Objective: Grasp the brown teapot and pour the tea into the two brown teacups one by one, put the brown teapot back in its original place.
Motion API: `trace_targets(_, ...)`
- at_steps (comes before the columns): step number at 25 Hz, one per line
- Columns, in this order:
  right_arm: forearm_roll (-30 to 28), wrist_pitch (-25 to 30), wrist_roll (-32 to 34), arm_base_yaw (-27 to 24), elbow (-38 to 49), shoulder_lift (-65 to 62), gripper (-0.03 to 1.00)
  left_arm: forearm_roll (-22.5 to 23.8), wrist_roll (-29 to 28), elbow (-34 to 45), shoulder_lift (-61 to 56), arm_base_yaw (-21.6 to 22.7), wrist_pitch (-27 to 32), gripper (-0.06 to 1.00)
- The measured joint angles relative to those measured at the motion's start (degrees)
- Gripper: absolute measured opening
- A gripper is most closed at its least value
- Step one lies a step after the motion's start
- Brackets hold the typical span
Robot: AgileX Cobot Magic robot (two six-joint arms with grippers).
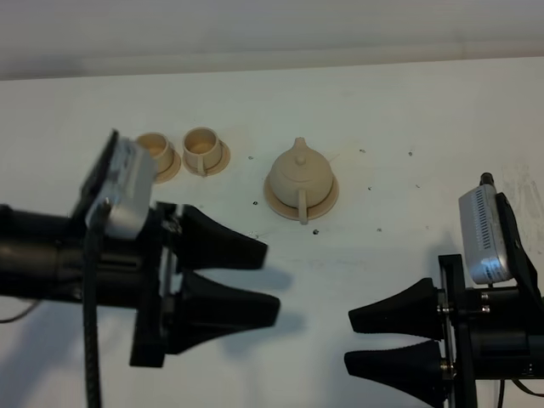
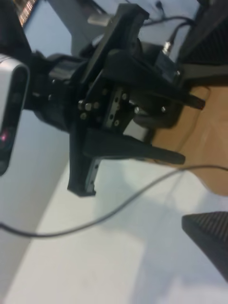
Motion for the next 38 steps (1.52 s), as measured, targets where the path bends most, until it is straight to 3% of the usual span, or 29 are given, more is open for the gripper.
trace_targets(4, 1.46, -2.47, 1.56, 0.00, 0.00, 0.00, 0.43, 16.13, -19.50, -4.47, -6.83, 0.00, -2.77, 0.63)
trace_targets(11, 3.02, -9.44, 4.53, 0.00, -0.38, 0.00, 0.43, 50.45, -54.17, -4.50, -18.26, 0.00, -4.12, 0.63)
trace_targets(14, 3.07, -12.76, 7.35, 0.00, -1.89, 0.00, 0.43, 62.01, -65.86, -2.25, -22.47, 0.00, -3.20, 0.62)
trace_targets(17, 3.26, -14.69, 10.05, 0.00, -3.66, 0.00, 0.43, 70.08, -74.50, 1.11, -26.16, 0.00, -2.13, 0.61)
trace_targets(22, 3.33, -17.82, 16.78, 0.00, -7.44, 0.00, 0.43, 77.23, -80.22, 6.12, -31.52, 0.00, -1.46, 0.60)
trace_targets(28, -0.67, -19.92, 23.57, 0.00, -12.18, 0.06, 0.43, 78.92, -80.96, 9.58, -36.41, 0.00, -1.15, 0.59)
trace_targets(38, -5.07, -21.73, 28.29, 0.00, -17.51, 0.11, 0.43, 80.23, -82.15, 9.98, -42.51, 0.00, -1.98, 0.59)
